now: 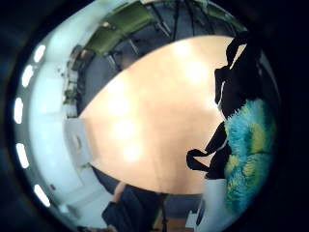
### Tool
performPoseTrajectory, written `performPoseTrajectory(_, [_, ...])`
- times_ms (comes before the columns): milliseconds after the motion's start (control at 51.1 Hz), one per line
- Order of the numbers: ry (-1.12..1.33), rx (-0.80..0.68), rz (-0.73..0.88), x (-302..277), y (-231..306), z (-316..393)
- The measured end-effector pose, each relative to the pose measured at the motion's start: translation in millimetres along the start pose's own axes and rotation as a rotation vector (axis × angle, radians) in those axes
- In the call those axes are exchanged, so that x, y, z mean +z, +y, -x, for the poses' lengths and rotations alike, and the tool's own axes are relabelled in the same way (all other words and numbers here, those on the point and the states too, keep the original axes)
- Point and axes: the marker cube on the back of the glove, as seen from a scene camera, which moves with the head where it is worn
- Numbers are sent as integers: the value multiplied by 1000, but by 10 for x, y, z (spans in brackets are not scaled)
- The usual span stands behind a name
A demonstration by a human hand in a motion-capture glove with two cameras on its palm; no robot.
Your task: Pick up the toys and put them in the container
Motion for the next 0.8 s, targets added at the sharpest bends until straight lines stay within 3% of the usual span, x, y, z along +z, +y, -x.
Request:
performPoseTrajectory(450, [-128,100,-353,-1858,234,1767])
performPoseTrajectory(606, [-172,32,-392,-2223,389,2608])
performPoseTrajectory(802, [-121,-185,-388,-2415,658,3977])
